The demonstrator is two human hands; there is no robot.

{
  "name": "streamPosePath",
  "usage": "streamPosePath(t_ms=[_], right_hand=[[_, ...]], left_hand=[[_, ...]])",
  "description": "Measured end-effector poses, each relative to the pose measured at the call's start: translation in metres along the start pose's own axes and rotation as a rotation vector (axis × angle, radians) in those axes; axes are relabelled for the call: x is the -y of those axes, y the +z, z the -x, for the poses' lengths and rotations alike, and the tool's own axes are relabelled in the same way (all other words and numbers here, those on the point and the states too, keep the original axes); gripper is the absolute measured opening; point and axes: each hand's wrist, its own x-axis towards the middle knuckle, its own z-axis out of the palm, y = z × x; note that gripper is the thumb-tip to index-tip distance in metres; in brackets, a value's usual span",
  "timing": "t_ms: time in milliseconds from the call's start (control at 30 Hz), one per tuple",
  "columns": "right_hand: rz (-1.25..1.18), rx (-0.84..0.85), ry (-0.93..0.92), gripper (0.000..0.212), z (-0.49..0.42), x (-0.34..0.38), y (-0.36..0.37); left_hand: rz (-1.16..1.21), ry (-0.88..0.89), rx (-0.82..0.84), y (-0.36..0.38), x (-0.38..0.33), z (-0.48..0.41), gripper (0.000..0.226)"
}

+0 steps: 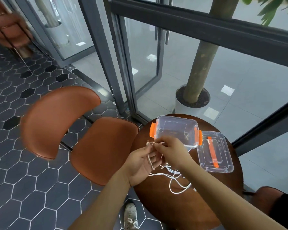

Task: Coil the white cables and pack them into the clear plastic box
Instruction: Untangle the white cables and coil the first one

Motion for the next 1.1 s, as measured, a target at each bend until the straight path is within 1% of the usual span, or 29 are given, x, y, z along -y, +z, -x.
streamPosePath(t_ms=[67, 167, 200, 267, 333, 400, 467, 533, 600, 633, 767, 867, 900, 967, 1000, 1100], right_hand=[[-0.076, -0.028, 0.037, 0.005, 0.007, -0.004, 0.003], [-0.025, -0.001, -0.078, 0.006, 0.016, -0.007, 0.011], [-0.001, 0.020, -0.113, 0.002, 0.018, -0.007, 0.012], [0.013, 0.056, -0.154, 0.011, 0.022, -0.006, 0.010], [-0.006, 0.082, -0.200, 0.020, 0.027, -0.007, 0.008], [-0.046, 0.068, -0.242, 0.020, 0.036, -0.012, 0.012], [-0.048, 0.033, -0.245, 0.015, 0.043, -0.020, 0.020], [-0.041, 0.065, -0.212, 0.020, 0.041, -0.033, 0.022], [-0.040, 0.130, -0.175, 0.028, 0.034, -0.045, 0.015], [-0.022, 0.150, -0.170, 0.029, 0.030, -0.050, 0.009], [0.201, 0.253, -0.214, 0.023, 0.010, -0.067, -0.019], [0.291, 0.329, -0.117, 0.024, -0.004, -0.070, -0.037], [0.302, 0.334, -0.094, 0.023, -0.009, -0.067, -0.041], [0.362, 0.302, -0.113, 0.017, -0.022, -0.052, -0.047], [0.370, 0.280, -0.123, 0.020, -0.027, -0.041, -0.048], [0.216, 0.267, -0.113, 0.030, -0.038, -0.009, -0.051]], left_hand=[[0.013, 0.004, 0.006, -0.002, 0.000, -0.002, 0.055], [-0.006, 0.015, 0.009, -0.002, 0.004, -0.004, 0.052], [0.019, 0.022, 0.011, -0.003, 0.005, -0.005, 0.050], [0.126, 0.040, 0.005, -0.005, 0.003, -0.007, 0.048], [0.255, 0.101, -0.012, -0.007, -0.004, -0.010, 0.046], [0.340, 0.174, -0.038, -0.003, -0.013, -0.013, 0.048], [0.372, 0.232, -0.038, 0.001, -0.020, -0.014, 0.052], [0.380, 0.262, -0.024, 0.007, -0.026, -0.012, 0.051], [0.349, 0.261, 0.011, 0.010, -0.030, -0.007, 0.047], [0.327, 0.248, 0.033, 0.010, -0.032, -0.003, 0.047], [0.283, 0.191, 0.111, 0.005, -0.037, 0.010, 0.062], [0.233, 0.149, 0.198, 0.005, -0.040, 0.018, 0.046], [0.169, 0.129, 0.223, 0.008, -0.040, 0.020, 0.043], [-0.021, 0.068, 0.261, 0.013, -0.036, 0.023, 0.040], [-0.101, 0.031, 0.278, 0.013, -0.034, 0.022, 0.040], [-0.241, -0.058, 0.272, 0.014, -0.034, 0.020, 0.044]])
